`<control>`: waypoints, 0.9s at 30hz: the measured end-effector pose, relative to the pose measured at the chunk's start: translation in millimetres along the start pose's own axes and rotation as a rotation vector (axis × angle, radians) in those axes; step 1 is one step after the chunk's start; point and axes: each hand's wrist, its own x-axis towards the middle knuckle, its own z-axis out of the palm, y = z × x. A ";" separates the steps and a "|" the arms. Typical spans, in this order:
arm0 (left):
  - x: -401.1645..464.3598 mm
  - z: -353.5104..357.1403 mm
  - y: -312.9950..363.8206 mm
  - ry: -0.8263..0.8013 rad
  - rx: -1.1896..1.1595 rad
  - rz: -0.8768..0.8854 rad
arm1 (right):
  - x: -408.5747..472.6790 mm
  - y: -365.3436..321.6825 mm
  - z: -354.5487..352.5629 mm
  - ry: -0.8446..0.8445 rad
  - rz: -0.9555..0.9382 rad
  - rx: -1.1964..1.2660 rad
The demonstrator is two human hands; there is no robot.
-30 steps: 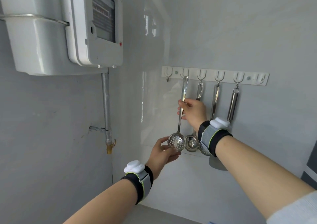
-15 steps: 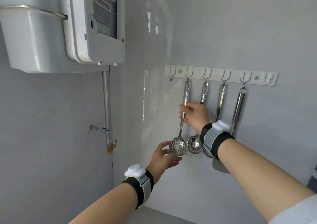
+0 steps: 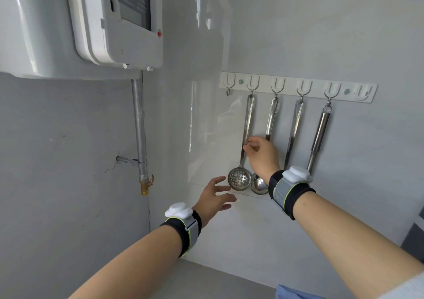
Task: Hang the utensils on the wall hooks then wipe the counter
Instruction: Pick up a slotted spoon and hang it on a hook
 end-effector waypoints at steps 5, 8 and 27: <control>-12.8 -6.4 -3.1 -0.006 0.082 -0.023 | -25.9 4.3 2.5 0.039 -0.065 -0.025; -24.4 -9.8 -5.3 -0.009 0.142 -0.035 | -46.3 8.7 3.6 0.036 -0.053 -0.036; -154.3 -61.3 -99.4 -0.179 0.893 -0.159 | -286.4 108.7 36.4 -0.247 0.327 -0.083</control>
